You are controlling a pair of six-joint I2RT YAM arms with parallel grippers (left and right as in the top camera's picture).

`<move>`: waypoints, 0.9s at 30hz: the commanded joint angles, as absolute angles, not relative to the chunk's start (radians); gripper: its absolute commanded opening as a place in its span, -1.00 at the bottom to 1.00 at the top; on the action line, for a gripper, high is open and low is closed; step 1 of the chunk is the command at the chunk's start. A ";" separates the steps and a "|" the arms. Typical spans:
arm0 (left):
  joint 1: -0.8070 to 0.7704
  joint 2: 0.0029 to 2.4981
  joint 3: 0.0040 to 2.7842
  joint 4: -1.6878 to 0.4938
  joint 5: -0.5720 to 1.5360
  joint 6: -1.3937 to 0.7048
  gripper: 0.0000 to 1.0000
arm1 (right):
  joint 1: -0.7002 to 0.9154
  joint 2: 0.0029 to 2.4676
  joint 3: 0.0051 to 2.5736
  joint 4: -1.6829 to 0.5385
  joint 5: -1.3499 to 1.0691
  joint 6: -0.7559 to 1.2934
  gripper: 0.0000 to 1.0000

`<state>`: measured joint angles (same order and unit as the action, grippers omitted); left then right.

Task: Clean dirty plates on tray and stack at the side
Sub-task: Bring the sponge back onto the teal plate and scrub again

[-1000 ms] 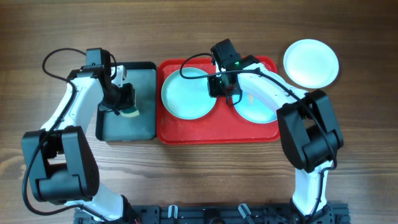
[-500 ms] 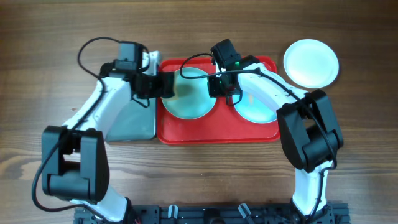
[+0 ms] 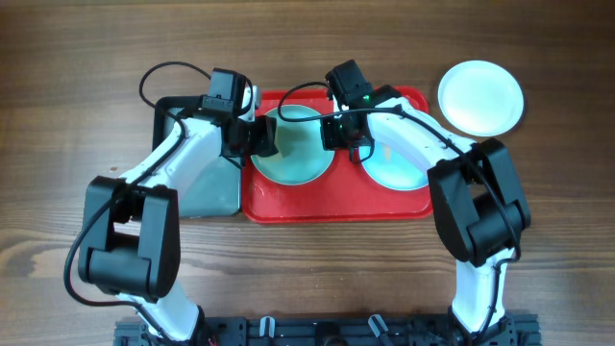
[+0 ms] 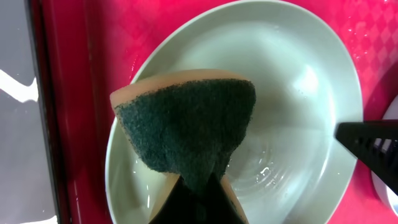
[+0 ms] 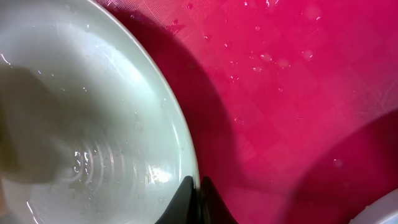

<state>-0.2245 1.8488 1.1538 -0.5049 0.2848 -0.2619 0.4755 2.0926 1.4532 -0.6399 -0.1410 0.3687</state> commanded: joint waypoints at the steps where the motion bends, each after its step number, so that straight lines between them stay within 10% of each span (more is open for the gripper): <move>1: -0.230 1.878 1.150 -0.494 0.275 -0.274 -0.92 | 0.480 2.104 1.445 -0.634 -0.145 0.366 -0.92; 24: -0.305 1.865 1.219 -0.414 0.599 -0.300 -0.92 | 0.480 2.104 1.445 -0.633 -0.145 0.366 -0.91; 27: -0.275 1.760 1.239 -0.468 0.471 -0.300 -0.92 | 0.480 2.104 1.445 -0.632 -0.145 0.366 -0.58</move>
